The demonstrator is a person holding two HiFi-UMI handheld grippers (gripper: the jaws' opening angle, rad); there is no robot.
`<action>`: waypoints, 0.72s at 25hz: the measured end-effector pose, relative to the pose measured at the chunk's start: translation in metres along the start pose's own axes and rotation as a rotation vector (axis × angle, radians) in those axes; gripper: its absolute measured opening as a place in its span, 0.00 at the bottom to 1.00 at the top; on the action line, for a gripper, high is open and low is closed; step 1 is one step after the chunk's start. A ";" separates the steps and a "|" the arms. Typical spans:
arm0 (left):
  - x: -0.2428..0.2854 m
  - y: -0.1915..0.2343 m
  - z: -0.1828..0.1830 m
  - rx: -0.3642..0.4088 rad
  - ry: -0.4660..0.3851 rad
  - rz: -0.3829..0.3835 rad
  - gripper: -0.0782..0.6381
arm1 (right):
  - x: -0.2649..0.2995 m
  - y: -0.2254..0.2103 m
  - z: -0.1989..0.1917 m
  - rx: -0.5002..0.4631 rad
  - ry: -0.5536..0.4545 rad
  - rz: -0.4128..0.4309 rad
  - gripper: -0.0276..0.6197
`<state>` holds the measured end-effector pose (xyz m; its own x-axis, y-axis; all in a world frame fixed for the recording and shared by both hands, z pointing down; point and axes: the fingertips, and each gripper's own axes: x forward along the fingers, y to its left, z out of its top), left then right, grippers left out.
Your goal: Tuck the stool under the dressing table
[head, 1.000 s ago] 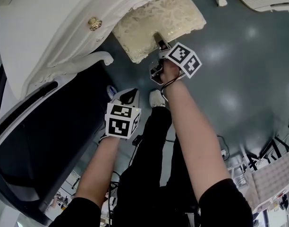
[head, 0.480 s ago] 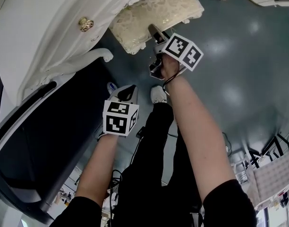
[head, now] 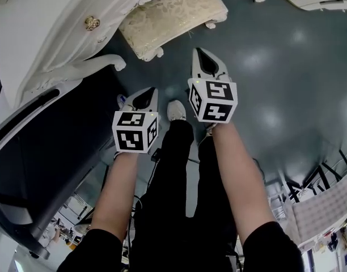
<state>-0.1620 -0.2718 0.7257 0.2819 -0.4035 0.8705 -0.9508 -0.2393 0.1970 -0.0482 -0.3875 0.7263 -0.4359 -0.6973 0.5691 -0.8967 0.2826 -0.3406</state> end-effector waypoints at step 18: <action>-0.207 -0.192 0.178 0.026 -0.448 -0.072 0.11 | -0.287 0.031 0.200 -0.233 -0.296 0.012 0.06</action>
<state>-0.0150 -0.2995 0.4269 0.3804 -0.7258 0.5731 -0.9248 -0.3007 0.2331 0.0643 -0.3097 0.4025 -0.4360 -0.8437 0.3132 -0.9000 0.4103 -0.1474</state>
